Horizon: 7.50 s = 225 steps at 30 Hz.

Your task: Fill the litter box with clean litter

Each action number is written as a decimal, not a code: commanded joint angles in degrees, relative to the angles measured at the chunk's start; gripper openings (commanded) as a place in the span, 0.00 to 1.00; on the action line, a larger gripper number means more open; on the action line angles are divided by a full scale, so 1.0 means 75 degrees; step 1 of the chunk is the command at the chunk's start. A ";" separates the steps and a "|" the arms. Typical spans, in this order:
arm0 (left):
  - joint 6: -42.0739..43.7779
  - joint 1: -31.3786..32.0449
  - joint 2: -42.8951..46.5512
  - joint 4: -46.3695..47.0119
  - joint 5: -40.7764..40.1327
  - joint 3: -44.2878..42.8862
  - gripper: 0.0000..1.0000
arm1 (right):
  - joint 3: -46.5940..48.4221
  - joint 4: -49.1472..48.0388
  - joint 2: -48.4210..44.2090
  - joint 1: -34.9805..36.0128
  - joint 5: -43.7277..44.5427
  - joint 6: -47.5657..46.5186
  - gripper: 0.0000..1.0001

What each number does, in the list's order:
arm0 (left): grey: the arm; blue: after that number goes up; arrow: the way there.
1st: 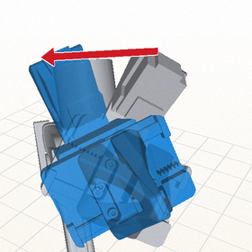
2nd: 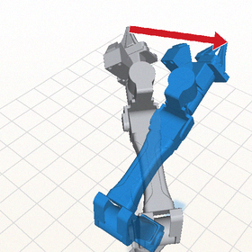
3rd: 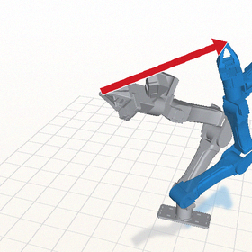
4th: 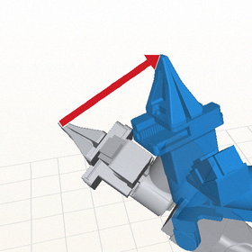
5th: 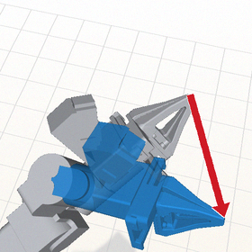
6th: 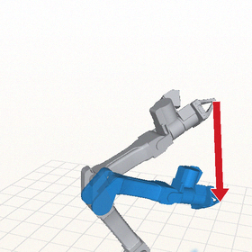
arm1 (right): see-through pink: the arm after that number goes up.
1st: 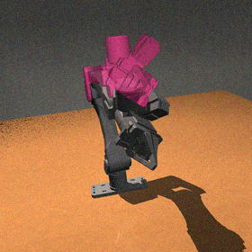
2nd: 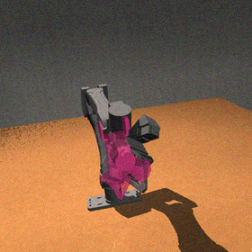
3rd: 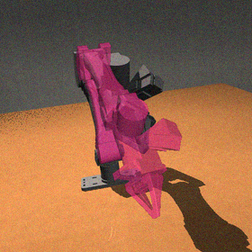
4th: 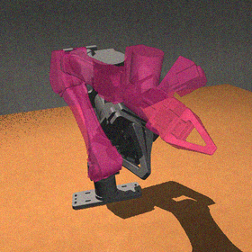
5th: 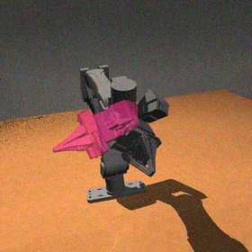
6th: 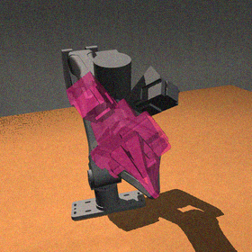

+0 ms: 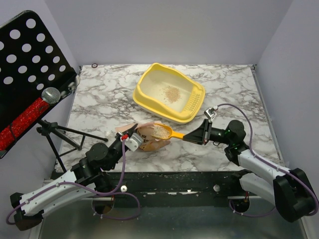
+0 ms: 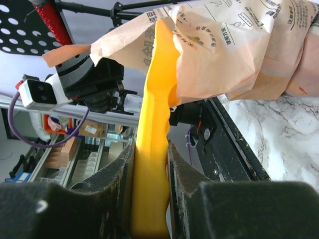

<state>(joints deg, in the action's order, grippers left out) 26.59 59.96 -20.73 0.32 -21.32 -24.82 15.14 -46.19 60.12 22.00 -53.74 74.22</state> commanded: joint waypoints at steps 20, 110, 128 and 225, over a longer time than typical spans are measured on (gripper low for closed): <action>-0.0088 0.0020 -0.0048 0.1458 0.0687 -0.0253 0.02 | 0.0256 0.3288 -0.2448 -0.0273 0.0801 -0.0311 0.00; -0.0241 0.0009 -0.0048 0.1411 -0.0954 -0.0581 0.00 | 1.2350 1.4186 0.3810 0.1203 0.8150 -0.8219 0.00; -0.0229 0.0009 -0.0036 0.1341 -0.0930 -0.0617 0.00 | 0.9713 1.4023 0.0340 0.1543 0.3345 -0.8126 0.00; -0.0030 0.0009 -0.0048 0.1352 -0.0333 -0.0464 0.00 | 0.3385 -0.0157 0.3270 0.2305 0.0028 -0.1962 0.00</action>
<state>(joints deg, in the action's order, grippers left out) 26.15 60.01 -22.90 1.10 -26.28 -25.85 41.69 -40.77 88.05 38.63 -51.81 58.48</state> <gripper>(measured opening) 0.073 0.343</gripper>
